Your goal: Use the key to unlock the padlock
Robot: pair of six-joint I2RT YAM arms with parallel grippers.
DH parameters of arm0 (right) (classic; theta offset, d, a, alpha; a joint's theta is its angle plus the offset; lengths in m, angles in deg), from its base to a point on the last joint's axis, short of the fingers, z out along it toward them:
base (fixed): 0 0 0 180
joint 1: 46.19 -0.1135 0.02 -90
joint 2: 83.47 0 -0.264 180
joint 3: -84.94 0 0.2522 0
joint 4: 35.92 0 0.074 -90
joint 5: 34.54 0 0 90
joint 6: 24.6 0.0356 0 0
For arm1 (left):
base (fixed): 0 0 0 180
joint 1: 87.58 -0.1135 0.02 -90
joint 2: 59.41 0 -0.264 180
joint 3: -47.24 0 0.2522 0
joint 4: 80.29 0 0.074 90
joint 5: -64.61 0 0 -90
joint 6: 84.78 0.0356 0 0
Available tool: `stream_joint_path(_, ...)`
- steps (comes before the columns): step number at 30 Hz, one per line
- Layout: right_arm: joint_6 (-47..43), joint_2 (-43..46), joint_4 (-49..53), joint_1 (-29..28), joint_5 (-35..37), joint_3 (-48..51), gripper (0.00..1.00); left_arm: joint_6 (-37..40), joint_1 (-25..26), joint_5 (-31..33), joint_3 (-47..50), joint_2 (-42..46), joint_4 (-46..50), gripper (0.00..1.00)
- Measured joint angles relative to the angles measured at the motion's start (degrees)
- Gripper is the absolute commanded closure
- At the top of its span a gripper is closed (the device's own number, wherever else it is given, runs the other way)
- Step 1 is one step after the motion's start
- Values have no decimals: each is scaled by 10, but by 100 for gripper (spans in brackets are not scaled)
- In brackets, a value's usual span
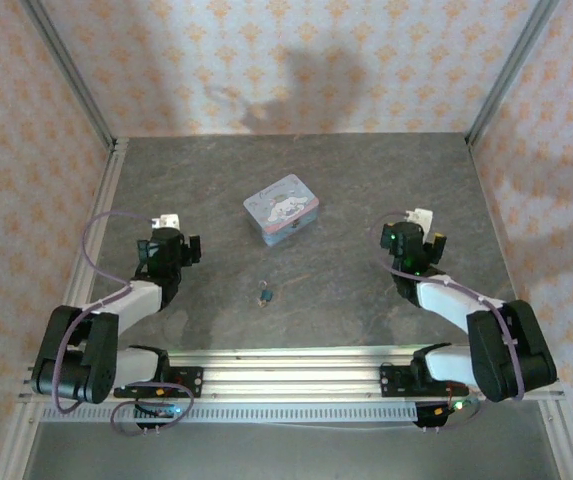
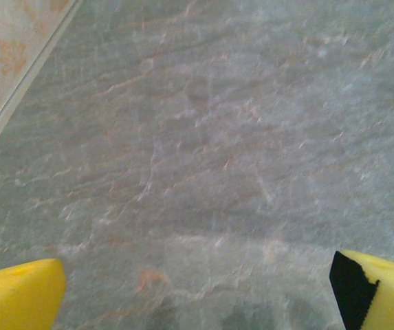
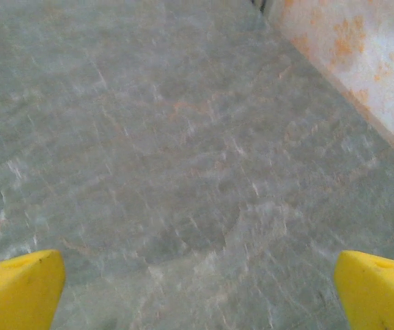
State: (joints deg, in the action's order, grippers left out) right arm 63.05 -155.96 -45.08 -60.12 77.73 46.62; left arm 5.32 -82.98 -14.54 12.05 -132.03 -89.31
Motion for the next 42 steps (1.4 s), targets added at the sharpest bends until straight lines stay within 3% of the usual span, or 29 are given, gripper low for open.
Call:
stream_joint_path(7,-9,0,-123,74,-52,10,1,-11,-37,-38,2,-93,-160,0)
stream_joint_path(13,-10,-25,-184,79,-88,60,1,0,-35,-85,-15,-137,-168,0)
stream_joint_path(17,-9,-123,-242,91,-101,55,1,0,-35,-92,-18,-137,-176,0)
stream_joint_path(20,-3,-157,-225,95,-103,41,1,0,-35,-92,-19,-137,-178,0)
stream_joint_path(42,8,-156,-230,100,-101,23,1,0,-35,-94,-19,-137,-178,0)
